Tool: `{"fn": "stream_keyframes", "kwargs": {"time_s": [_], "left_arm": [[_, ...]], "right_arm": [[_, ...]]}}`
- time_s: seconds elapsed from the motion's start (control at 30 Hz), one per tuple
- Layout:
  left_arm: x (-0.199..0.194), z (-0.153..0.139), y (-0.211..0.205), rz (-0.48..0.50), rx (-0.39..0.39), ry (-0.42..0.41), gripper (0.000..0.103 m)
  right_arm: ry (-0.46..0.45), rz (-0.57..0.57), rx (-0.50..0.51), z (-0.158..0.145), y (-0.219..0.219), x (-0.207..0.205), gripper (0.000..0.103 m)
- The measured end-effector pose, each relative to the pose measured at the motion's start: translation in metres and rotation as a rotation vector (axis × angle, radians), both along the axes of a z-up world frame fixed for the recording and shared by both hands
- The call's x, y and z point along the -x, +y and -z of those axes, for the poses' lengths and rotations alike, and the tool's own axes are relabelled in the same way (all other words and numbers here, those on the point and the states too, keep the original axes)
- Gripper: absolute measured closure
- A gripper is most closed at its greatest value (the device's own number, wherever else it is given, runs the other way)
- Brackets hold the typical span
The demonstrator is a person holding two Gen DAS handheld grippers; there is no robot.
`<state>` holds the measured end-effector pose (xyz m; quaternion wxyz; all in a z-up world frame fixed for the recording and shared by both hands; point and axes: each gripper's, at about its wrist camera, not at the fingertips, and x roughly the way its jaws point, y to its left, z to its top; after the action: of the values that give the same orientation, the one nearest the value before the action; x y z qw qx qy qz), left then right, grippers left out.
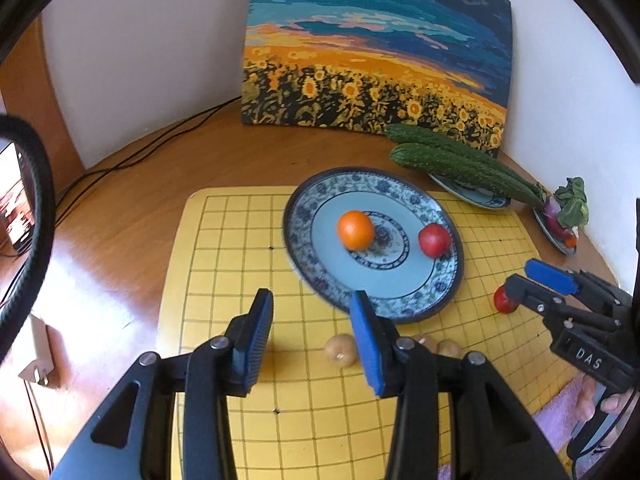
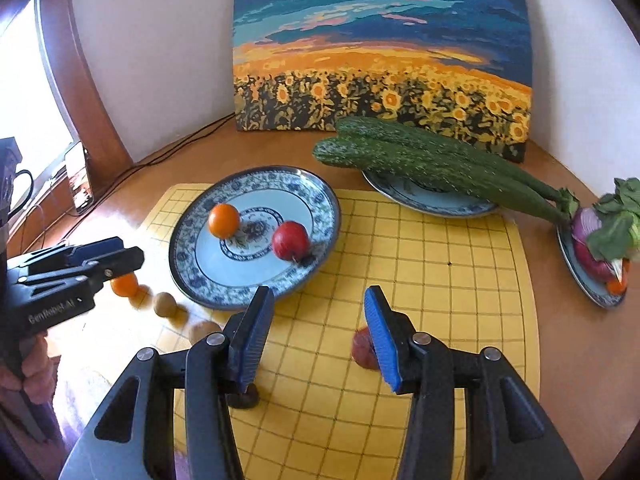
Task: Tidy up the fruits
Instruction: 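Open both tools on the plate and withdraw them, then grasp the second orange with the left tool while the right tool grasps the wrinkled red fruit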
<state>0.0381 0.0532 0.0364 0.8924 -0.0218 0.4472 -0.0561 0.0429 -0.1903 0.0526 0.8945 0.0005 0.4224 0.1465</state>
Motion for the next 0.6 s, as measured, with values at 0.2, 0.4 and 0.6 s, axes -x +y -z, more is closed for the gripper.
{"fn": "stream_keyframes", "kwargs": {"time_s": [0.2, 0.4, 0.6], "left_arm": [[0.010, 0.005, 0.014, -0.030, 0.006, 0.008, 0.061], [0.016, 0.014, 0.022, -0.044, 0.011, 0.025, 0.061], [0.021, 0.019, 0.024, -0.047, -0.005, 0.019, 0.059]], "right_arm": [[0.004, 0.029, 0.018, 0.008, -0.010, 0.006, 0.055], [0.024, 0.051, 0.023, 0.018, -0.017, 0.008, 0.055], [0.049, 0.065, 0.027, 0.030, -0.020, 0.006, 0.055]]}}
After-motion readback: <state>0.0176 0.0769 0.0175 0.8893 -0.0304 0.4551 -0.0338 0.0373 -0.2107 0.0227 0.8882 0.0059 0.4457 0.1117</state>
